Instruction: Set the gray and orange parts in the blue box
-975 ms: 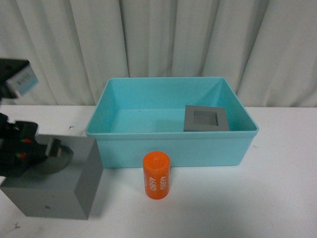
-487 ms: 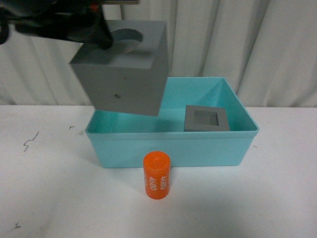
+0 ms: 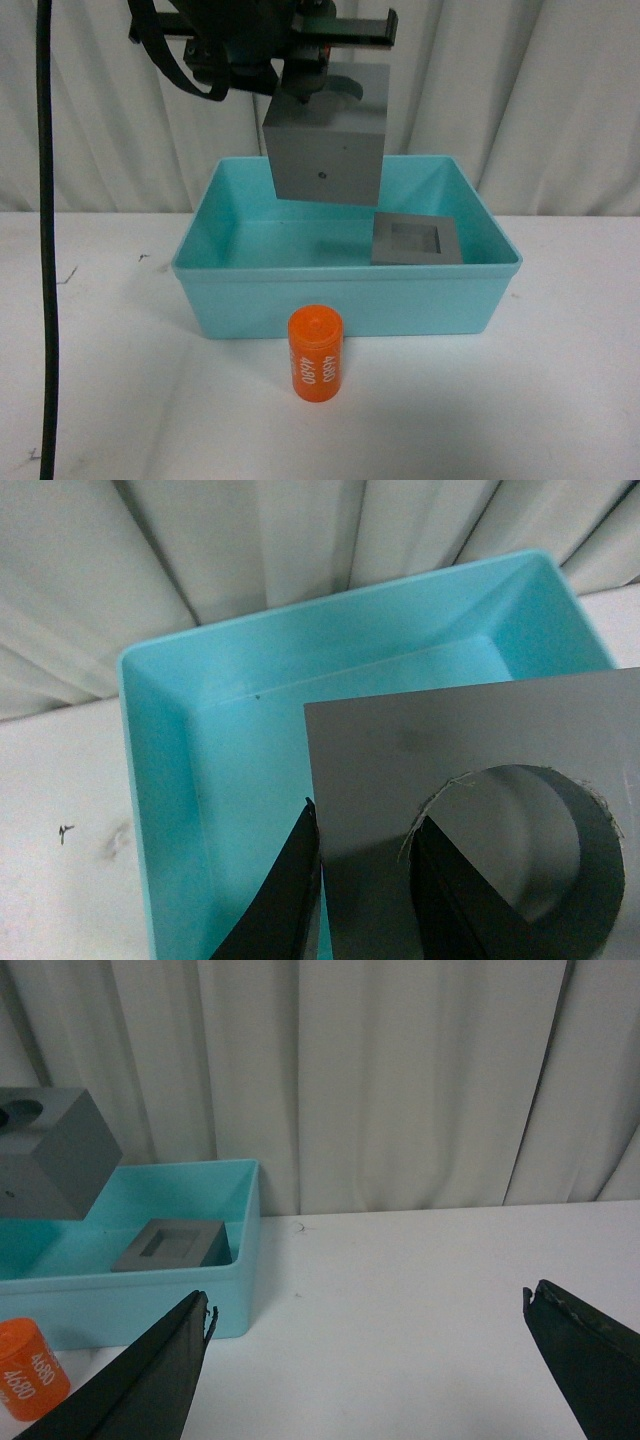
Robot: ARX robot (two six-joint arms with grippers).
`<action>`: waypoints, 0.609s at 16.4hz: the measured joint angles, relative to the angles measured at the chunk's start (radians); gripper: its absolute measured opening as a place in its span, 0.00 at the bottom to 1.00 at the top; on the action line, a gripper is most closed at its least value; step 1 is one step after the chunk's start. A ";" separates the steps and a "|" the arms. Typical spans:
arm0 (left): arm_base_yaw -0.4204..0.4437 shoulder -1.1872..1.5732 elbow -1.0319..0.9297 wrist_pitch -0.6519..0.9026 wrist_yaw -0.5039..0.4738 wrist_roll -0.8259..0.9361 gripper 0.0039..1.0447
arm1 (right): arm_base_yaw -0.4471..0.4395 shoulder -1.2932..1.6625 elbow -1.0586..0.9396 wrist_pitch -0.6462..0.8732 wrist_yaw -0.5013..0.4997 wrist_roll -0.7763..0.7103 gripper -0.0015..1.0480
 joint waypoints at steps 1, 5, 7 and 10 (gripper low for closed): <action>0.010 0.026 0.007 0.001 -0.006 -0.008 0.19 | 0.000 0.000 0.000 0.000 0.000 0.000 0.94; 0.058 0.063 -0.023 0.037 -0.027 -0.014 0.19 | 0.000 0.000 0.000 0.000 0.000 0.000 0.94; 0.082 0.068 -0.053 0.039 -0.032 -0.013 0.19 | 0.000 0.000 0.000 0.000 0.000 0.000 0.94; 0.086 0.087 -0.090 0.042 -0.023 -0.013 0.19 | 0.000 0.000 0.000 0.000 0.000 0.000 0.94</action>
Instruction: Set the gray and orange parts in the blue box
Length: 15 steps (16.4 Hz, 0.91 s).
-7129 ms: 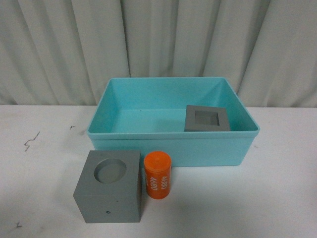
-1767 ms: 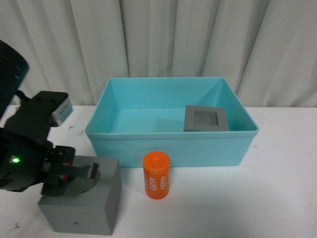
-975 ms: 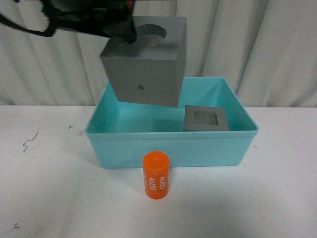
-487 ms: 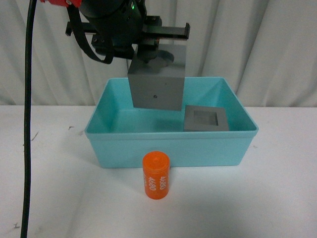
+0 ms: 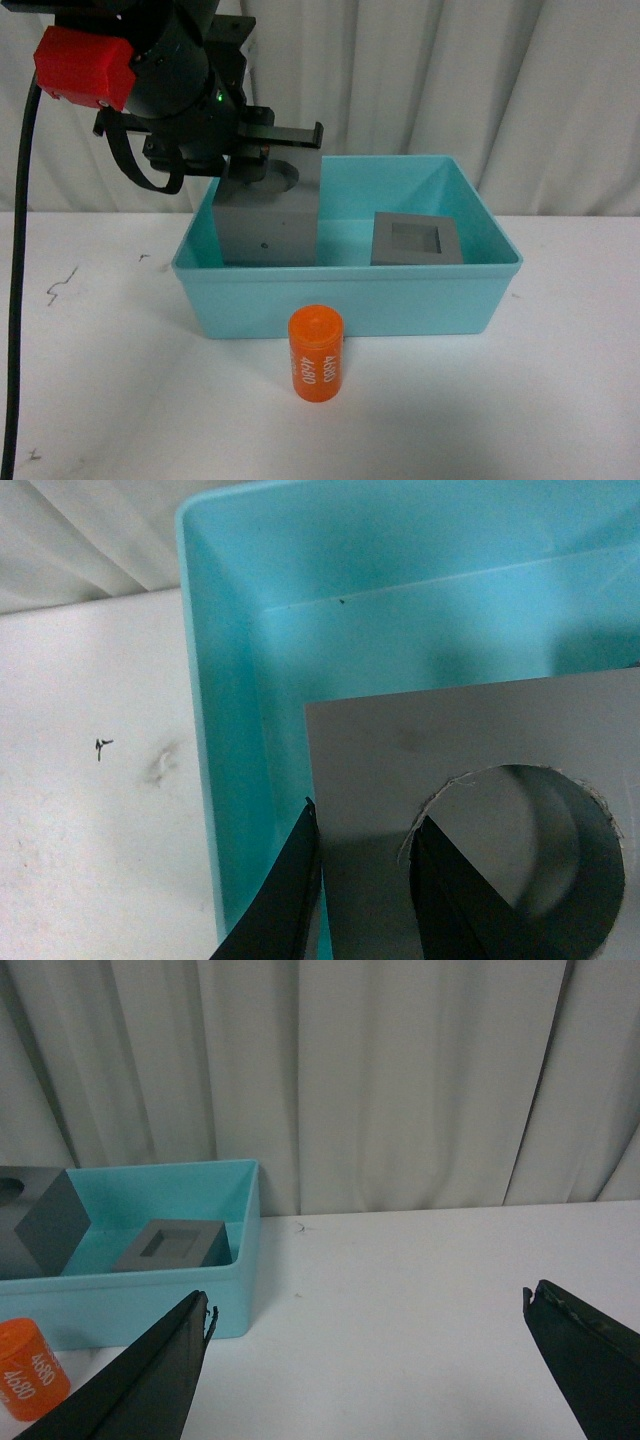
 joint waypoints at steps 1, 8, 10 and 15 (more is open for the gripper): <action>0.000 0.005 -0.002 -0.007 -0.002 0.000 0.19 | 0.000 0.000 0.000 0.000 0.000 0.000 0.94; 0.032 0.036 -0.021 -0.005 -0.052 0.042 0.60 | 0.000 0.000 0.000 0.000 0.000 0.000 0.94; 0.044 -0.002 -0.050 0.016 -0.027 0.034 0.80 | 0.000 0.000 0.000 0.000 0.000 0.000 0.94; 0.023 -0.378 -0.264 0.266 0.037 0.027 0.94 | 0.000 0.000 0.000 0.000 0.000 0.000 0.94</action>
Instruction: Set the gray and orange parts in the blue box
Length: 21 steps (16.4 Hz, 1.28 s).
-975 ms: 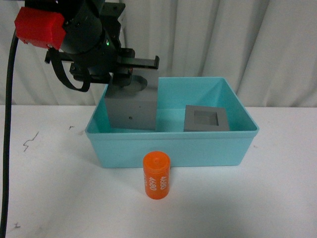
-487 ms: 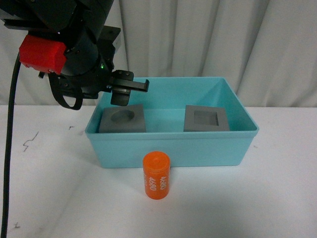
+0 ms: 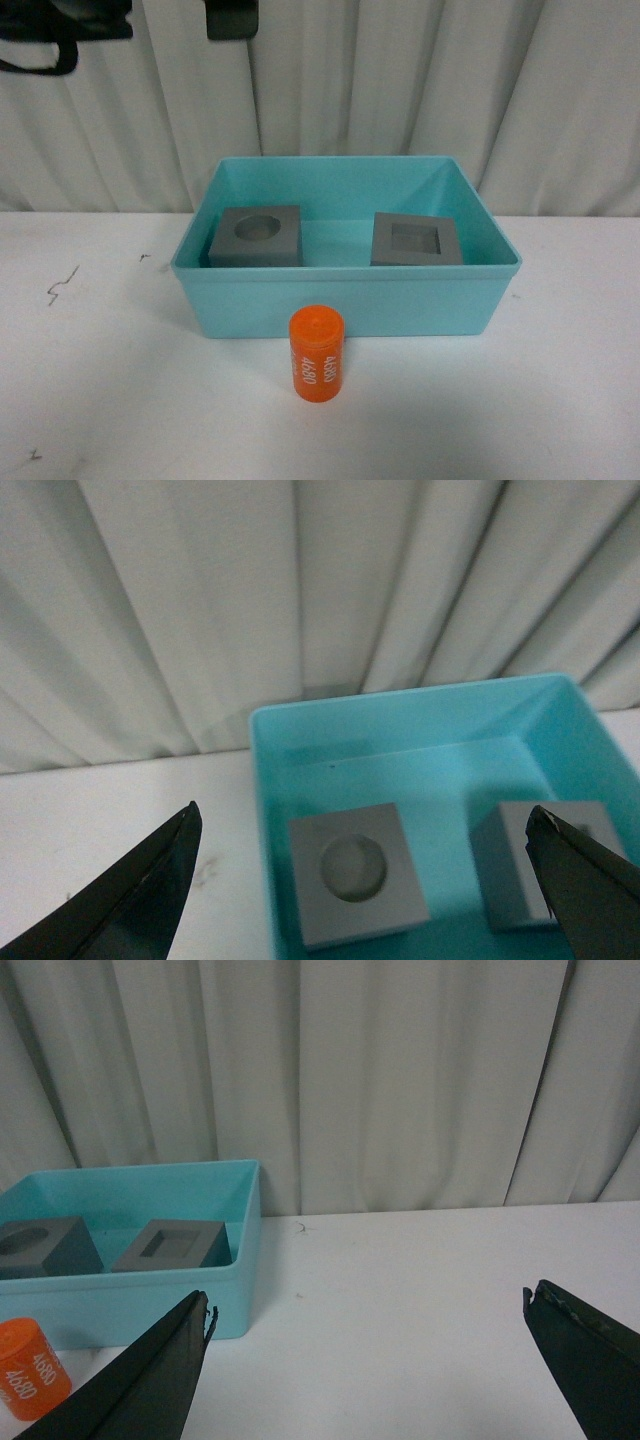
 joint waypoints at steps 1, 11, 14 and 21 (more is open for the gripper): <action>-0.021 -0.069 -0.048 0.018 0.016 0.000 0.94 | 0.000 0.000 0.000 0.000 0.000 0.000 0.94; 0.134 -0.626 -0.845 0.617 -0.031 0.085 0.01 | 0.000 0.000 0.000 0.000 0.000 0.000 0.94; 0.196 -0.748 -0.955 0.595 0.030 0.089 0.01 | 0.000 0.000 0.000 0.000 0.000 0.000 0.94; 0.333 -1.000 -1.072 0.469 0.168 0.090 0.01 | 0.000 0.000 0.000 0.000 0.000 0.000 0.94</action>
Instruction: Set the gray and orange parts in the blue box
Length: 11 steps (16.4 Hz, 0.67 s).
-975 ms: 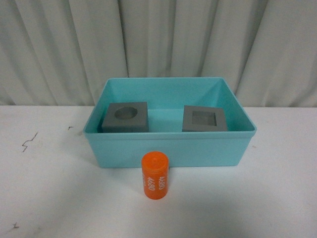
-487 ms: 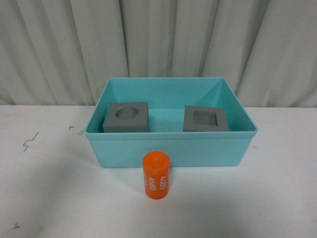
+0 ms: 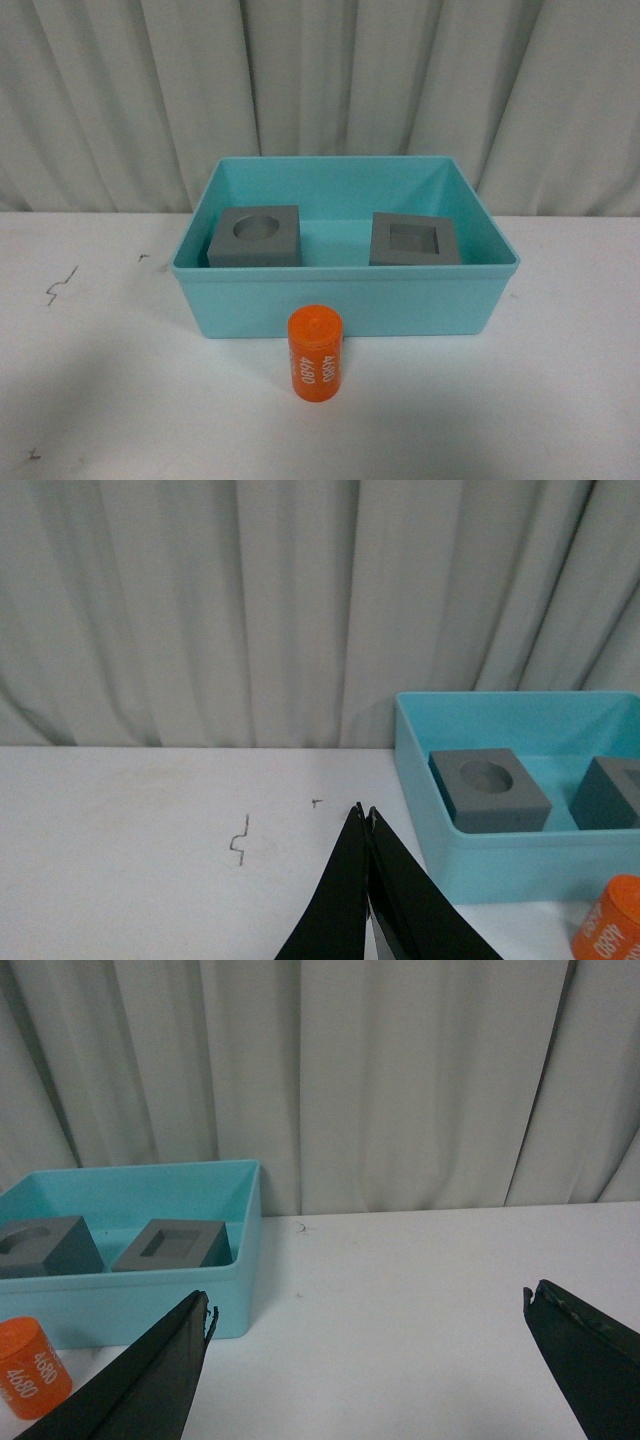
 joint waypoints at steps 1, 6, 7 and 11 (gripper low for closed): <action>-0.004 -0.035 -0.009 -0.028 0.001 0.000 0.01 | 0.000 0.000 0.000 0.000 0.000 0.000 0.94; -0.004 -0.142 -0.055 -0.085 0.001 0.000 0.01 | 0.000 0.000 0.000 0.000 0.000 0.000 0.94; -0.004 -0.174 -0.055 -0.111 0.001 0.000 0.01 | 0.000 0.000 0.000 0.000 0.000 0.000 0.94; -0.004 -0.266 -0.056 -0.198 0.001 0.000 0.01 | 0.000 0.000 0.000 0.000 0.000 0.000 0.94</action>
